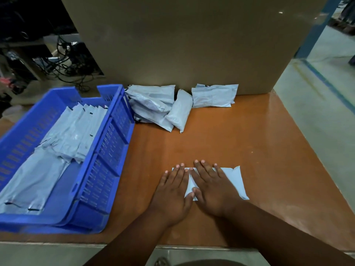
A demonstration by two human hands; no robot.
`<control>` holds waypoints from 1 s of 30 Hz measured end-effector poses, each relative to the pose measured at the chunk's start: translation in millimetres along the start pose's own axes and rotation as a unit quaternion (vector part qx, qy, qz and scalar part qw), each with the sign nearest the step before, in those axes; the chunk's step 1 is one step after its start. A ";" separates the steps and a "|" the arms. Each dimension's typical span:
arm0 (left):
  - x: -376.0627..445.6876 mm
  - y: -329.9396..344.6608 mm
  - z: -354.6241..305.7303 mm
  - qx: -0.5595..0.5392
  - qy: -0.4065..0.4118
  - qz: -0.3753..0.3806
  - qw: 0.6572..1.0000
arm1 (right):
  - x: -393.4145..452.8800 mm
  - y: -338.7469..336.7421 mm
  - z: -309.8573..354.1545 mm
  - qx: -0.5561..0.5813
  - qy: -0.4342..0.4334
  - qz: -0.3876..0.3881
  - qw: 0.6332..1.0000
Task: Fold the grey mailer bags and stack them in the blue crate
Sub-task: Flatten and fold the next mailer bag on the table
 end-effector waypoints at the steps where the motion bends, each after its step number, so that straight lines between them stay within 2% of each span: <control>1: -0.2 0.7 0.1 0.003 -0.004 0.003 1.000 | -0.2 -0.1 -0.5 -0.005 0.001 0.004 1.000; 6: -0.4 -3.5 0.3 0.001 -0.022 0.040 0.999 | -4.7 -11.0 -3.0 0.000 0.003 0.020 1.000; 8: 0.8 -11.4 -5.4 -0.001 -0.018 0.043 0.999 | -17.8 -21.7 -10.6 0.004 0.017 0.003 1.000; 11: 3.5 -24.9 -29.9 -0.006 0.044 0.013 0.999 | -49.1 -33.1 -27.3 -0.007 0.039 -0.037 0.999; 15: 16.2 -18.4 -74.9 -0.019 0.105 0.003 0.994 | -80.2 -27.2 -48.4 -0.021 0.067 -0.020 0.997; 19: 26.3 2.5 -91.5 -0.002 0.098 0.031 0.995 | -90.7 -14.4 -61.8 -0.022 0.056 0.012 0.998; 30: 25.3 6.2 -91.1 0.006 0.094 0.043 0.995 | -88.8 -11.1 -64.4 -0.013 0.046 0.004 0.999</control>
Point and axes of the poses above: each hand's wrist, its own x-axis towards the middle knuckle, its own y-axis out of the palm, z = x × y, the point moved 5 cm from there along x, towards the middle knuckle, and after that the axes turned 3 degrees about z, right-handed, at the moved point
